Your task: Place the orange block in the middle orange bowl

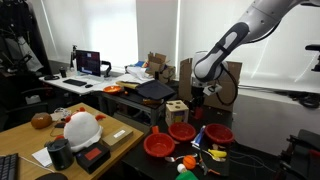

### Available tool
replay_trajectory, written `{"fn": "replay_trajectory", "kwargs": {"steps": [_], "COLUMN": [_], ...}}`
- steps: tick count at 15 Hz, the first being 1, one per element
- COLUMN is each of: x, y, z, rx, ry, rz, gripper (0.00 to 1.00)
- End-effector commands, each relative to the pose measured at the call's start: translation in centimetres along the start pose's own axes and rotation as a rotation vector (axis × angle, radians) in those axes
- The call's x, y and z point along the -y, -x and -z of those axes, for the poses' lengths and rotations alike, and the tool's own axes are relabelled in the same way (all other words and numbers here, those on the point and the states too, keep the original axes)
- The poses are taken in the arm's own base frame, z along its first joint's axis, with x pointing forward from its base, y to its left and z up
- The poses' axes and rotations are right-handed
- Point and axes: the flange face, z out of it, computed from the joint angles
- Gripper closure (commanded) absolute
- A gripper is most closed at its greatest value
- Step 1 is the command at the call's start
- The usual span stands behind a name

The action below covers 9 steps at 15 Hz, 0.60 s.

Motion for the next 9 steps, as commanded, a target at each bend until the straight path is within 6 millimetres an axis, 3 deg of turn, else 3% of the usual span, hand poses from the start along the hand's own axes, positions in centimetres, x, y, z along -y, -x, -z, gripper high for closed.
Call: {"fn": "replay_trajectory", "kwargs": {"steps": [1, 9], "x": [0.7, 1.5], "y": [-1.7, -3.7], "z": [-0.4, -1.2], "rx": [0.015, 0.008], "ry": [-0.04, -0.049], "rz": [0.013, 0.001], "gripper": [0.74, 0.74]}}
